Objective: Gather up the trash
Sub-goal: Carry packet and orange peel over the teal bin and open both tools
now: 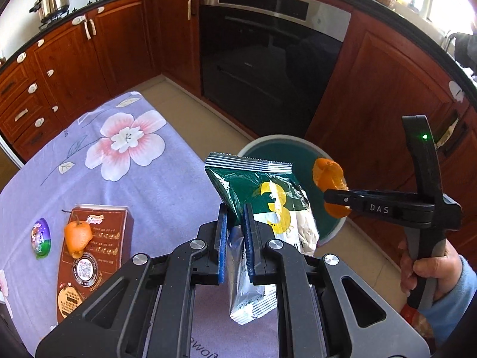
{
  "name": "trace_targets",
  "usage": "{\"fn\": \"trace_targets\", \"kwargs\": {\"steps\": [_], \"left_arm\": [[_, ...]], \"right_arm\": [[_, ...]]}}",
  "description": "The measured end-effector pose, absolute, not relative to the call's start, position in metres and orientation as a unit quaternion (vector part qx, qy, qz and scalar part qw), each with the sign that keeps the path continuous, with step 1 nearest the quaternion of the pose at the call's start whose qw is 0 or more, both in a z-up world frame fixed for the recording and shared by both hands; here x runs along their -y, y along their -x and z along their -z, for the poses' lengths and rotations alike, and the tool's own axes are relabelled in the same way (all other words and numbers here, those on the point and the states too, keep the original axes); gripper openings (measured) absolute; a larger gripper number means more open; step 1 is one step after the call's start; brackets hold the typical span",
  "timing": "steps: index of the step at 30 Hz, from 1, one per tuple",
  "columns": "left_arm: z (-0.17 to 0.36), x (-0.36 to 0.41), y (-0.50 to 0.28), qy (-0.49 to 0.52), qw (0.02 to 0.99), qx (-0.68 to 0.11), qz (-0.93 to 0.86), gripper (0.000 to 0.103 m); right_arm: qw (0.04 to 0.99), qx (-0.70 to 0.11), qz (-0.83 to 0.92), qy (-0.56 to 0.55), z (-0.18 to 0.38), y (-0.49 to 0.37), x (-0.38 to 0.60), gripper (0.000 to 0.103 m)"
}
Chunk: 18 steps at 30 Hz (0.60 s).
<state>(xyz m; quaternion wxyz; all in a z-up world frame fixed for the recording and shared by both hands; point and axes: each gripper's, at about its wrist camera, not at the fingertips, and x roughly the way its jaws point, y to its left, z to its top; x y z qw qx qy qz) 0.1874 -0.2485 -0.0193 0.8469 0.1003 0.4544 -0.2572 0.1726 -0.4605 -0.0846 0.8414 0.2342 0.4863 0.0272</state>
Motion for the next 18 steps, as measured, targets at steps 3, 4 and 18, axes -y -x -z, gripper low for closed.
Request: {"fn": "trace_targets", "kwargs": {"steps": [3,4,18], "left_arm": [[0.025,0.258,-0.192,-0.106,0.842,-0.459,0.263,0.012],[0.027,0.262,-0.194,-0.108,0.841,-0.459,0.265,0.012],[0.047,0.307,-0.202,-0.131,0.823,-0.468,0.293,0.012]], "right_arm": [[0.835,-0.492,-0.025,-0.244,0.096,-0.177,0.467,0.022],[0.833,-0.494,-0.025,-0.247,0.098,-0.179,0.468,0.028],[0.842,-0.474,0.009,-0.258,0.08,-0.171,0.491,0.087]]}}
